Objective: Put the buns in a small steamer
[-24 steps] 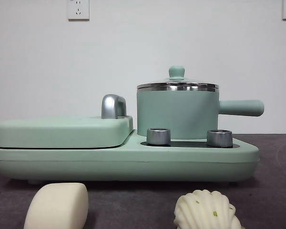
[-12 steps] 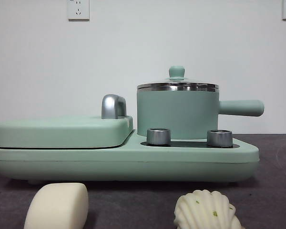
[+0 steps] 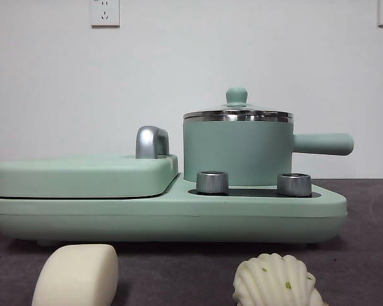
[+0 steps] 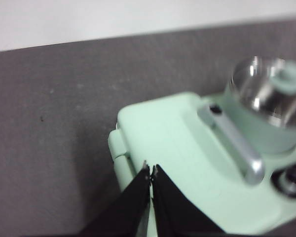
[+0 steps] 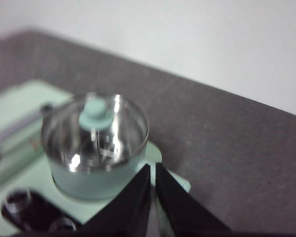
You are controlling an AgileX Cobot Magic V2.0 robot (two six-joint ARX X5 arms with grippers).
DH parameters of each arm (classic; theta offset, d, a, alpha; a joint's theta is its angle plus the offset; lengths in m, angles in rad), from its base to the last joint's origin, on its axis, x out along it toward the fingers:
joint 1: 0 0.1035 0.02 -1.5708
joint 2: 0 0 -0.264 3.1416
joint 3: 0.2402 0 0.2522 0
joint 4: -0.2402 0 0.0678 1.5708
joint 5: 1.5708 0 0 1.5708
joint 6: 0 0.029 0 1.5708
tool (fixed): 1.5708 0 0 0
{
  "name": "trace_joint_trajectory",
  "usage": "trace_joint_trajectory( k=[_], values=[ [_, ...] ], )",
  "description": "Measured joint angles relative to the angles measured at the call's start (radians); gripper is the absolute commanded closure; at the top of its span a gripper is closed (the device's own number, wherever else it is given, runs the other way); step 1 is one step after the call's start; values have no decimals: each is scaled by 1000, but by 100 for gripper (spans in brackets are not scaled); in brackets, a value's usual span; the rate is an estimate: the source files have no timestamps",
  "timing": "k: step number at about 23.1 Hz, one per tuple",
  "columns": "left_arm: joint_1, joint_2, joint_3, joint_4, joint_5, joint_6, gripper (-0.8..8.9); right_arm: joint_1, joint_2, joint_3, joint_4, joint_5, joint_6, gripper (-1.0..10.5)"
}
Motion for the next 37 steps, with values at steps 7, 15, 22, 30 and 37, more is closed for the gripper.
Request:
trace_joint_trajectory(
  k=[7,15,22,30,37],
  values=[
    [-28,42,0,0,0,287,686,26,19,0,-75,9,-241,903],
    [-49,43,0,34,19,267,493,26,19,0,-82,9,-267,689],
    [-112,84,0,126,46,235,498,26,19,0,-82,10,-210,689],
    [-249,255,0,336,128,80,503,26,19,0,-82,9,-91,689],
    [-372,484,0,600,128,25,503,26,19,0,-82,9,-64,689]
  ],
)
